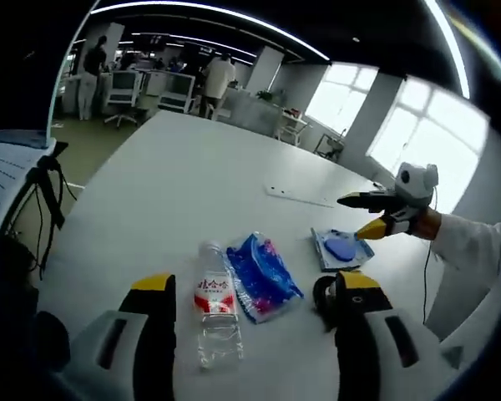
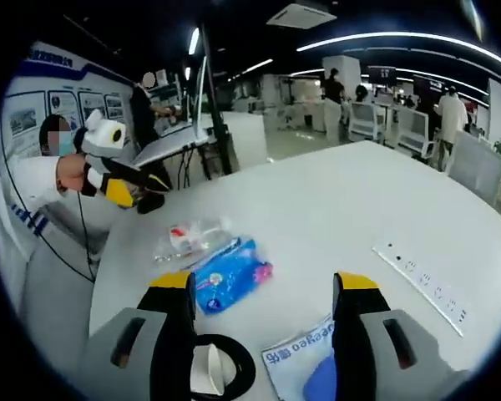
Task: Arrange the tabletop items into an orderly group along one side of the table until the central work area is clear of visible clutter.
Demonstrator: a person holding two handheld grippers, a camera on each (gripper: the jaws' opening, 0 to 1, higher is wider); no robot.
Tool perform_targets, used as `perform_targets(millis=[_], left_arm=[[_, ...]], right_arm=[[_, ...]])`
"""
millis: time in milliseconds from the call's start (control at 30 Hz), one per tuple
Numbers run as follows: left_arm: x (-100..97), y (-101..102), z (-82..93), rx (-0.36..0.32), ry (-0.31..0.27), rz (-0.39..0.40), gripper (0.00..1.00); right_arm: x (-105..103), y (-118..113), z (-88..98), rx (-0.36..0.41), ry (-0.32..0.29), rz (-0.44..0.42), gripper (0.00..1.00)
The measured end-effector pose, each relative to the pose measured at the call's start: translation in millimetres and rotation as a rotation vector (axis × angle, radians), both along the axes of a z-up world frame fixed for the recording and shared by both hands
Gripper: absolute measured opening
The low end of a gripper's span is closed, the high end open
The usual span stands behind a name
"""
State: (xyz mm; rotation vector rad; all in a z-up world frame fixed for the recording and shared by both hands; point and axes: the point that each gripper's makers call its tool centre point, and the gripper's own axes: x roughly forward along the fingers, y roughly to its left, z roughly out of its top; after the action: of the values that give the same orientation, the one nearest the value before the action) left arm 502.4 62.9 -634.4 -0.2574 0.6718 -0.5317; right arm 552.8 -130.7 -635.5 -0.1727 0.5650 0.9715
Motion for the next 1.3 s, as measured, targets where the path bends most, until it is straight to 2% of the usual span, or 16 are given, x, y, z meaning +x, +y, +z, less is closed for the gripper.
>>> perform_targets(millis=[500,1000,1300], left_arm=[[-14.6,25,-4.9,-0.019,0.018,0.091,0.79],[-20.1,48,-16.8,-0.031,0.035,0.173,0.78],[-20.3,62,-24.6,-0.036,0.043,0.217,0.77]], right_arm=[[15,42,-28.7,-0.061,0.022,0.175,0.63],[39,67,-74.8,-0.104,0.077,0.260,0.61],[50,82,-95.1,-0.127,0.084,0.328,0.55]])
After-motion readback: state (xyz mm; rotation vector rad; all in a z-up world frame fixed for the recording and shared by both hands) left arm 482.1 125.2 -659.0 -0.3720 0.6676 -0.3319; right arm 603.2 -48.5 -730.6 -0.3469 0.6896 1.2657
